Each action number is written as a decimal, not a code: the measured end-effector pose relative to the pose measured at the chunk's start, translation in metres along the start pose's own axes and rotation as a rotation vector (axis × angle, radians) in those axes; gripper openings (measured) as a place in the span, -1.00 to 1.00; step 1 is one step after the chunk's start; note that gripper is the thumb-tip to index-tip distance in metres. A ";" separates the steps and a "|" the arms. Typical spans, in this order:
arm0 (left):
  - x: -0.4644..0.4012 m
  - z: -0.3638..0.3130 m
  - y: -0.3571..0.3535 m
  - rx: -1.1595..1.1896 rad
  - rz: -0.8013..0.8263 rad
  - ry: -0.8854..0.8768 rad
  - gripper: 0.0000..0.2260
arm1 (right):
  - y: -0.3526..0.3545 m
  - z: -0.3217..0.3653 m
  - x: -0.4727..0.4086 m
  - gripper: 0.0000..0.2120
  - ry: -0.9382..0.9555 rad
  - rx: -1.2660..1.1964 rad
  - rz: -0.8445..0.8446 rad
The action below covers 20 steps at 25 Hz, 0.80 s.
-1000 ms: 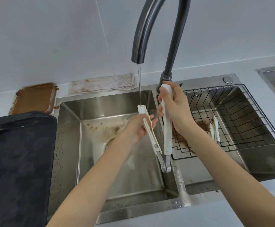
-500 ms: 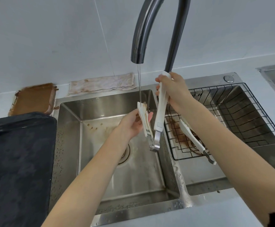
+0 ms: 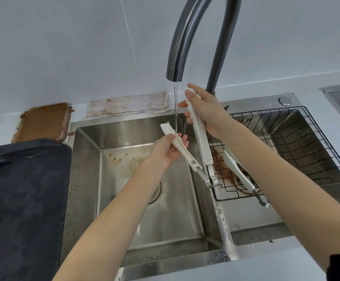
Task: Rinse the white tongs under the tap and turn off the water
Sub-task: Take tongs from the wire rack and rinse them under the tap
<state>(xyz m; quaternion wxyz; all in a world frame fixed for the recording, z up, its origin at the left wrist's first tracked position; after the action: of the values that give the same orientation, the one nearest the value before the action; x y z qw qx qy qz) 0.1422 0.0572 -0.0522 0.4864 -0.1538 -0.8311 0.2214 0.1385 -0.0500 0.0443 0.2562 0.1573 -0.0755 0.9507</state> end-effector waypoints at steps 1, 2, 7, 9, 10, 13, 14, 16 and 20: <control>-0.003 -0.004 0.000 -0.021 -0.016 -0.036 -0.85 | 0.000 -0.004 0.001 -0.57 0.011 0.025 -0.009; -0.005 -0.008 0.000 -0.032 -0.036 -0.074 -0.82 | 0.000 -0.009 0.004 -0.60 0.018 0.065 -0.020; -0.007 -0.027 0.009 -0.015 -0.077 -0.261 -0.63 | 0.000 -0.033 0.022 -0.66 0.039 0.036 -0.019; -0.006 -0.026 0.007 0.021 -0.022 -0.270 -0.62 | 0.004 -0.029 0.025 -0.66 0.113 0.018 -0.082; -0.005 -0.025 0.006 0.021 0.006 -0.270 -0.62 | 0.004 -0.026 0.026 -0.66 0.151 0.045 -0.108; -0.003 -0.026 0.000 -0.113 0.080 -0.288 -0.56 | 0.000 -0.021 0.030 -0.65 0.231 0.129 -0.136; -0.002 -0.027 0.000 -0.180 0.081 -0.315 -0.56 | 0.000 -0.021 0.031 -0.66 0.238 0.129 -0.131; 0.001 -0.034 0.006 -0.343 -0.004 -0.424 -0.66 | -0.002 -0.025 0.033 -0.69 0.216 0.043 -0.104; 0.006 -0.041 0.000 -0.596 -0.090 -0.542 -0.86 | 0.004 -0.051 0.027 -0.68 0.036 -0.323 -0.150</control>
<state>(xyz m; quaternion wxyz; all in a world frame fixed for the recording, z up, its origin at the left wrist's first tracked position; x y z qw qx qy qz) 0.1755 0.0693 -0.0299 0.1930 -0.1878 -0.9629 -0.0182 0.1010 -0.0296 0.0058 0.3495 0.1022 -0.2106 0.9072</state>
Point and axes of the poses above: each hand's wrist, its own x-axis away from the middle knuckle, its own y-axis out of the back of the hand, z = x × y, the point moved 9 cm from there along -x, towards the middle knuckle, and after that the axes turned 1 degree about z, right-handed, at the moved point
